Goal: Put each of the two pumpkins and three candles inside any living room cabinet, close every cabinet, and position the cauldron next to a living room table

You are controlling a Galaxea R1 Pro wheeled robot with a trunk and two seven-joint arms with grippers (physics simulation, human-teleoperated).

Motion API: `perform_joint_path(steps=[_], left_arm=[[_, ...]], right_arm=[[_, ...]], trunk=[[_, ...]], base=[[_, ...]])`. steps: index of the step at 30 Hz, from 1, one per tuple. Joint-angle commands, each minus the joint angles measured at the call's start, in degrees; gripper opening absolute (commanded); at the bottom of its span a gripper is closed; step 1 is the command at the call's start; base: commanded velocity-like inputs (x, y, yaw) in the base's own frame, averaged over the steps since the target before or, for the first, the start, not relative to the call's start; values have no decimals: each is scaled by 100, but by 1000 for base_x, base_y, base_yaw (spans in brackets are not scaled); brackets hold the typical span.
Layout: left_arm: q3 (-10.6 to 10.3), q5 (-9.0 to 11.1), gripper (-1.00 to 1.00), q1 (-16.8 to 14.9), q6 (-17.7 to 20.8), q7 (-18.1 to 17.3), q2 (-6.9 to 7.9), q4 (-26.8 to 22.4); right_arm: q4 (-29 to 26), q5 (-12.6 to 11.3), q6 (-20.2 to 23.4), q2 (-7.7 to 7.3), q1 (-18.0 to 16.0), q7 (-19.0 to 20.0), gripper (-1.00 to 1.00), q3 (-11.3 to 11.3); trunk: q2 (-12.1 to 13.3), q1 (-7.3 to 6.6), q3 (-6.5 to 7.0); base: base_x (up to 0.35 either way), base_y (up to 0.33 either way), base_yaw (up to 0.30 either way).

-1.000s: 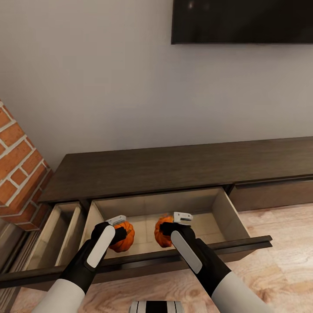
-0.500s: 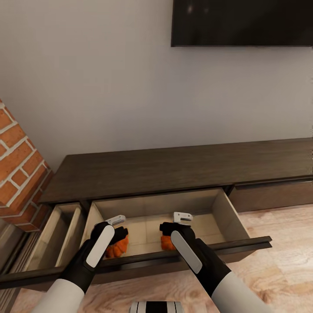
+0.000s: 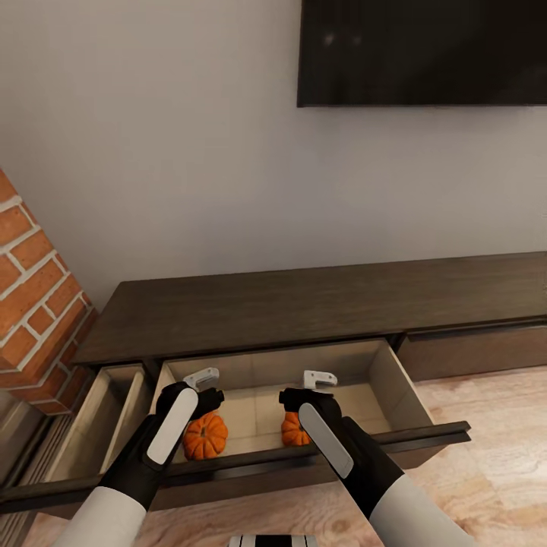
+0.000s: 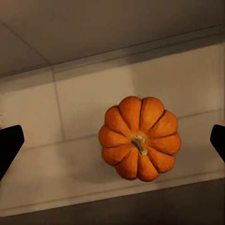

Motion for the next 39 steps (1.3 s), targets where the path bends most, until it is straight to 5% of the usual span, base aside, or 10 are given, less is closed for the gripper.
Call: perform_joint_path(steps=[1,39], left_arm=[[-6,59,100,-3,4,58,4,-9],[-7,68,100,-3,8,54,12,-21]], right_arm=[[-6,-43,11,-2,-5,-49,100,10],[-13,-43,11,-10,-5,-58,100,9]], trunk=[[39,-23,13],[1564,-858,696]], base=[[-10,0,0],[-101,26,0]])
